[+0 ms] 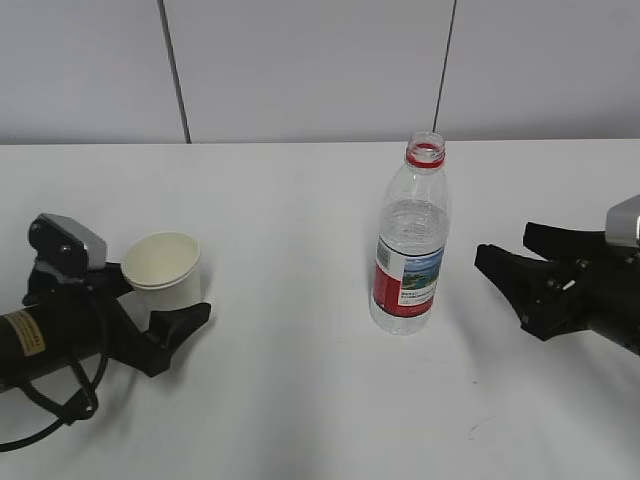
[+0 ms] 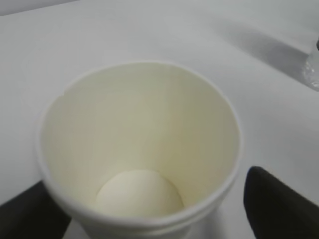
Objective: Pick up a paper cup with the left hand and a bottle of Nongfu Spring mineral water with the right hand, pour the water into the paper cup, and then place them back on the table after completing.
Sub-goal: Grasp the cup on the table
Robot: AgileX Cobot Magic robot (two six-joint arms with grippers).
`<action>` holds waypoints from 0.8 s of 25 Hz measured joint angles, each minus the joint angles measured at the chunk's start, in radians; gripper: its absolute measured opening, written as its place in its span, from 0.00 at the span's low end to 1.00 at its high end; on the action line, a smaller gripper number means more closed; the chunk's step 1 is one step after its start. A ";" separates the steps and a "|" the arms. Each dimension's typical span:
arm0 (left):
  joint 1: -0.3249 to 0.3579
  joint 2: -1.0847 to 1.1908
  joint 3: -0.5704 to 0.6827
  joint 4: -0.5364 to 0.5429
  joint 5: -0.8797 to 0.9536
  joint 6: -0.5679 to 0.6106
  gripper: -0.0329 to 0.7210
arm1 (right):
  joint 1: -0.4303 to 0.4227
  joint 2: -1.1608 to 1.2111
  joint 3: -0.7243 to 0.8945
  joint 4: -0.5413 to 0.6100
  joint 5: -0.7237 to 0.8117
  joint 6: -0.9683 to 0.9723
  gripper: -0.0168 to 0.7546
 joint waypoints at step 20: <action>-0.053 0.078 -0.046 -0.168 0.000 -0.001 0.74 | 0.000 0.000 0.000 0.009 0.000 0.000 0.71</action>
